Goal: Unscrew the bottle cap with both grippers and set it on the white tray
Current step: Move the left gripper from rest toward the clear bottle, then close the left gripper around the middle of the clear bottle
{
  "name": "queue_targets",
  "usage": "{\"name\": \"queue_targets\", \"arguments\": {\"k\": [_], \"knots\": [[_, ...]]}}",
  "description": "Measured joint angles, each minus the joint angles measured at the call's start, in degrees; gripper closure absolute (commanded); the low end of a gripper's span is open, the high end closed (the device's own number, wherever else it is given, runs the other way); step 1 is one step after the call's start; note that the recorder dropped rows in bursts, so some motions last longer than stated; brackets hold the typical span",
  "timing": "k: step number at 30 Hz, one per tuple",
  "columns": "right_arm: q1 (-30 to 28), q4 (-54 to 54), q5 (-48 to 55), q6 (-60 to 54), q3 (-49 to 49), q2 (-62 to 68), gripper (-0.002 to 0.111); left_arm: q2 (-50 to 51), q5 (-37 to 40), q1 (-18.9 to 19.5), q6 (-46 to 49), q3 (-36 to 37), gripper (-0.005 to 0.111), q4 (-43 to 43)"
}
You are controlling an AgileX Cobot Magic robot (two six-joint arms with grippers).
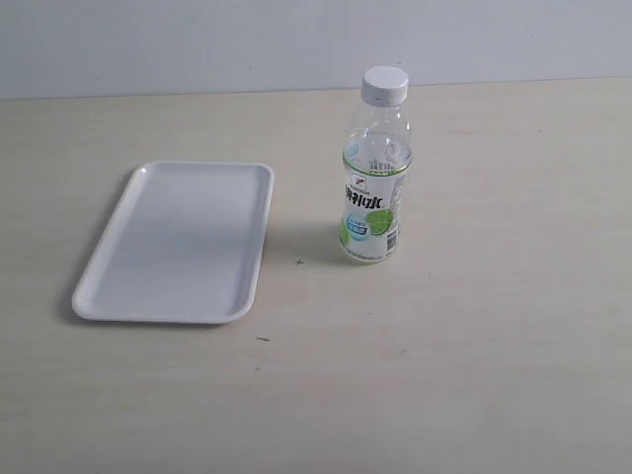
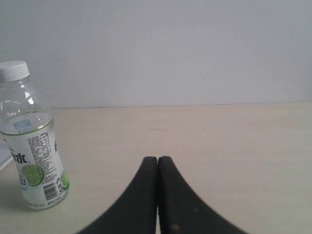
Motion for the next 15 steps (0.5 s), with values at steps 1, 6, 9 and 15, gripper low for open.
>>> {"name": "queue_targets", "arguments": {"k": [1,6,9,15], "knots": [[0.0,0.0,0.0,0.0,0.0,0.0,0.108,6.2,-0.4,0.0,-4.0,-1.6,0.107,6.4],[0.0,0.0,0.0,0.0,0.0,0.0,0.108,34.9,-15.0,0.0,-9.6,-2.5,0.107,26.7],[0.0,0.0,0.0,0.0,0.0,0.0,0.108,44.2,-22.5,-0.8,-7.3,-2.6,0.107,28.8],[0.0,0.0,0.0,0.0,0.0,0.0,0.108,58.3,-26.8,-5.9,7.2,-3.3,0.091,29.3]]}}
